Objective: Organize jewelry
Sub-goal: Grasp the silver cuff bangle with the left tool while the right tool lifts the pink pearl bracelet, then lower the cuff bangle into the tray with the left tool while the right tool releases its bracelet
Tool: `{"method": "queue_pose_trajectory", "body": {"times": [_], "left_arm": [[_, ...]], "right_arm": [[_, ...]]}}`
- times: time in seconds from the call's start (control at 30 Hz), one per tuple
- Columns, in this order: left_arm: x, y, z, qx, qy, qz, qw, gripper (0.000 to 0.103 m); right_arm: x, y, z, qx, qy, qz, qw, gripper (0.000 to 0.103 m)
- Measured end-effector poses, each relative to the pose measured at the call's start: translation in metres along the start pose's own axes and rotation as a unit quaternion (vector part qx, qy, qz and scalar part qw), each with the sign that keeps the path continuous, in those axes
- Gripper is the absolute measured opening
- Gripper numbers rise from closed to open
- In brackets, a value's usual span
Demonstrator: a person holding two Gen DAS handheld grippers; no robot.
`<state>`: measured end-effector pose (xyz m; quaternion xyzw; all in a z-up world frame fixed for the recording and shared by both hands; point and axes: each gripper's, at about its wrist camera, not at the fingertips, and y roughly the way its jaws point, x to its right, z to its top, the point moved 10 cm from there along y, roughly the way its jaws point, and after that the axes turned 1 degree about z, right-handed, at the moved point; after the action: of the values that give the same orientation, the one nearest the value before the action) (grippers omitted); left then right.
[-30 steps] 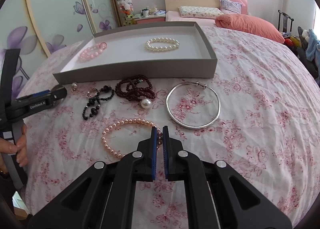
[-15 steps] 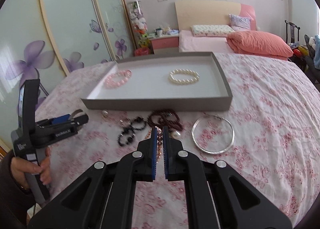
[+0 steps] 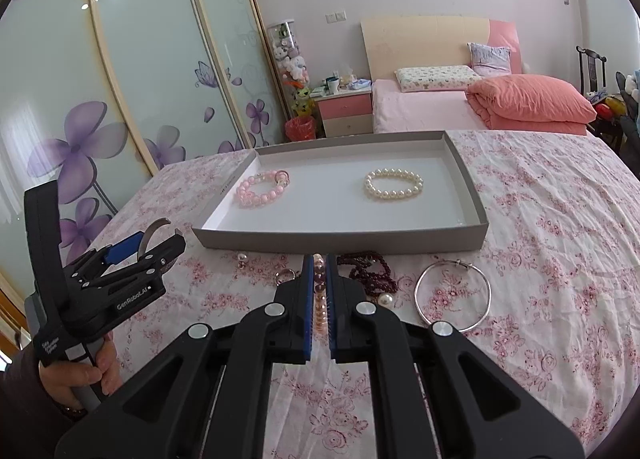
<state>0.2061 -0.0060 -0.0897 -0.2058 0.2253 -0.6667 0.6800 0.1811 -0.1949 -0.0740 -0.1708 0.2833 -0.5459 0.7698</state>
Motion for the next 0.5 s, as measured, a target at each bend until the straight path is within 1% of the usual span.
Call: {"method": "queue_pose_trajectory", "body": {"times": [0.23,0.5], "left_arm": [[0.009,-0.016,0.014,0.032,0.007,-0.003,0.9995,0.065],[0.015,-0.026,0.027,0.054,0.009,-0.007,0.9985,0.065]], "right_arm": [[-0.001,-0.007,0.013,0.021,0.001,0.001,1.0,0.006],[0.0,-0.012,0.032,0.046,-0.001,-0.005,0.999,0.006]]}}
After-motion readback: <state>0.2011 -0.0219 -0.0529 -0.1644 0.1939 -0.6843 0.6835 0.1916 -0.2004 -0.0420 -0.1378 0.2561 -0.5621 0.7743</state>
